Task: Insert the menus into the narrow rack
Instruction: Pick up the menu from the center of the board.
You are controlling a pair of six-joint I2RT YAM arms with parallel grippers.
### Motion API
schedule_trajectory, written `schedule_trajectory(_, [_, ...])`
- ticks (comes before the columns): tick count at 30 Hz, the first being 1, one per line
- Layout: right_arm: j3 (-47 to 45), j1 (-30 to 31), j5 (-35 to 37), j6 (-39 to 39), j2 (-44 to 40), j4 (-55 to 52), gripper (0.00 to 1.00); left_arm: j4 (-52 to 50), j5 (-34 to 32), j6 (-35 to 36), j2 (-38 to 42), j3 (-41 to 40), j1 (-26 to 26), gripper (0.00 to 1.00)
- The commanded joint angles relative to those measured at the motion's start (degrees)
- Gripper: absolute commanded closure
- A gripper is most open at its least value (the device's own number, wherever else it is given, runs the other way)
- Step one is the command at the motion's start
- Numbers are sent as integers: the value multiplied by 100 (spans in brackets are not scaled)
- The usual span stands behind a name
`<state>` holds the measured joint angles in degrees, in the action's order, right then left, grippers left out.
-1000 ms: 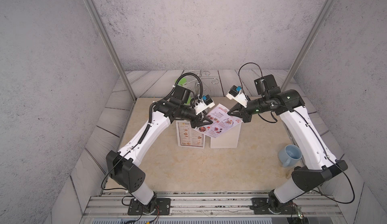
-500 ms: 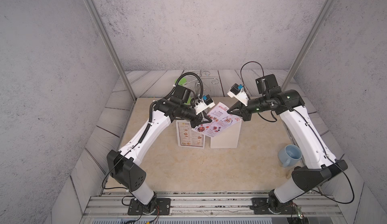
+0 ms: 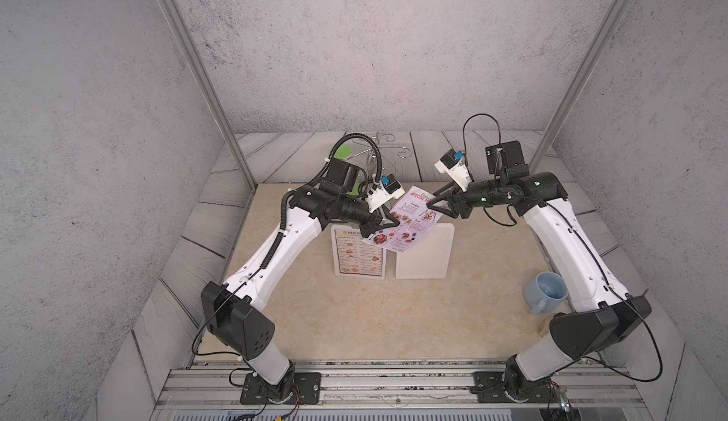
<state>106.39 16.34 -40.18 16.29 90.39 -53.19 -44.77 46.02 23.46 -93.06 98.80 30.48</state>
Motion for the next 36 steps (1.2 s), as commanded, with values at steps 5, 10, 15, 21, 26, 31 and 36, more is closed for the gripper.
schedule_trajectory(5, [25, -907, -350, -1365, -385, 1099, 24, 46, -29, -161, -23, 466, -42, 100])
schedule_trajectory(10, [110, -1150, -380, -1842, -385, 1076, 17, -261, -175, -382, -212, 1142, -44, 100])
schedule_trajectory(15, [-1162, -1156, -497, -1897, -988, 2123, 17, 429, -291, -679, -64, 853, -46, 100])
schedule_trajectory(21, [-2194, -1187, -730, -1624, -1351, 2801, 16, 1047, -536, -948, 68, 550, -74, 100])
schedule_trajectory(26, [-2419, -1203, -561, -1478, -1361, 2715, 17, 1228, -401, -1455, -131, 879, -276, 100])
schedule_trajectory(31, [-2692, -1204, -789, -1468, -1343, 3090, 17, 1230, 31, -1656, -447, 1209, -393, 100])
schedule_trajectory(36, [-2599, -1214, -1221, -1596, -1102, 3467, 17, 1089, 534, -1645, -801, 1568, -481, 100])
